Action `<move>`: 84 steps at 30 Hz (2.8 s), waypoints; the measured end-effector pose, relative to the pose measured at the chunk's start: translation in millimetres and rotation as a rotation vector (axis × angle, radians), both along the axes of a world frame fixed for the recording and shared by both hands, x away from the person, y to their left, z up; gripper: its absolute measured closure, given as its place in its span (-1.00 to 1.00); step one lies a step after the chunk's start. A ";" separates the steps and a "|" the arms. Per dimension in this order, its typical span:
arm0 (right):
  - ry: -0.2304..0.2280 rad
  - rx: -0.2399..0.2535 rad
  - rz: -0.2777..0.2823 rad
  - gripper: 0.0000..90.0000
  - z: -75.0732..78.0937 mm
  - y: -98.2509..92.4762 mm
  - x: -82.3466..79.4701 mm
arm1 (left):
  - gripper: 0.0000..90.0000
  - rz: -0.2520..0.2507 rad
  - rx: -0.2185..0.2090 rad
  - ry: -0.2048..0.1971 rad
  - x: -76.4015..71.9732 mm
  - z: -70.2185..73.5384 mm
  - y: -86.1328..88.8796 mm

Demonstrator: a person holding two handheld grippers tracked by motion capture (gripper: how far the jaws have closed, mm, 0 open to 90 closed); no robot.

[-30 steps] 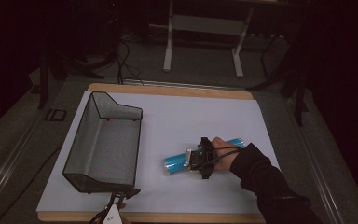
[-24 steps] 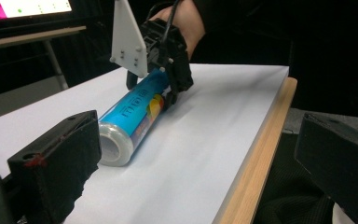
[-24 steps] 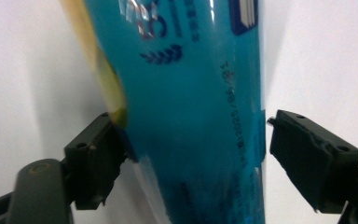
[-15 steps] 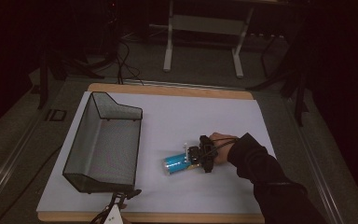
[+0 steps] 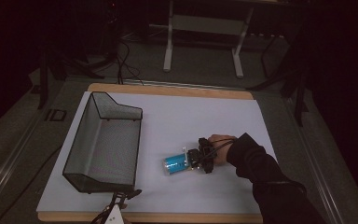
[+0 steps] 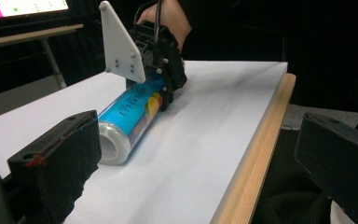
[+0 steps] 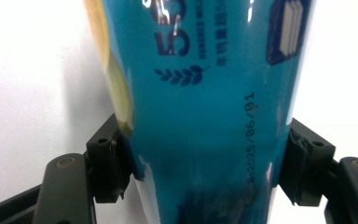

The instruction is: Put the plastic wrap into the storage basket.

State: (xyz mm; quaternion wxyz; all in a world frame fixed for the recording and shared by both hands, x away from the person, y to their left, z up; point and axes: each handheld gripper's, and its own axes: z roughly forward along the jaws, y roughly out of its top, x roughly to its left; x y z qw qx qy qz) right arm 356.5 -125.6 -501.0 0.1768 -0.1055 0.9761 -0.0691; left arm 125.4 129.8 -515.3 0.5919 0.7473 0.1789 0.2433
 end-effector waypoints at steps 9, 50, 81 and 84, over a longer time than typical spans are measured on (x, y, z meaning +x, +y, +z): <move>0.067 0.104 -0.052 -0.31 20.6 1.4 1.1 | -0.98 -0.001 0.003 -0.002 -0.3 0.2 0.2; 0.172 1.341 -0.191 -0.30 161.8 -8.8 4.8 | -0.98 -0.017 0.000 -0.018 -2.8 1.6 -0.2; 0.350 1.690 -0.616 -0.30 152.6 105.2 11.3 | -0.98 0.001 -0.005 -0.032 -3.2 2.9 3.0; 0.405 1.725 -0.692 -0.30 142.2 114.1 15.2 | -0.98 0.006 -0.008 -0.034 -3.1 3.1 4.2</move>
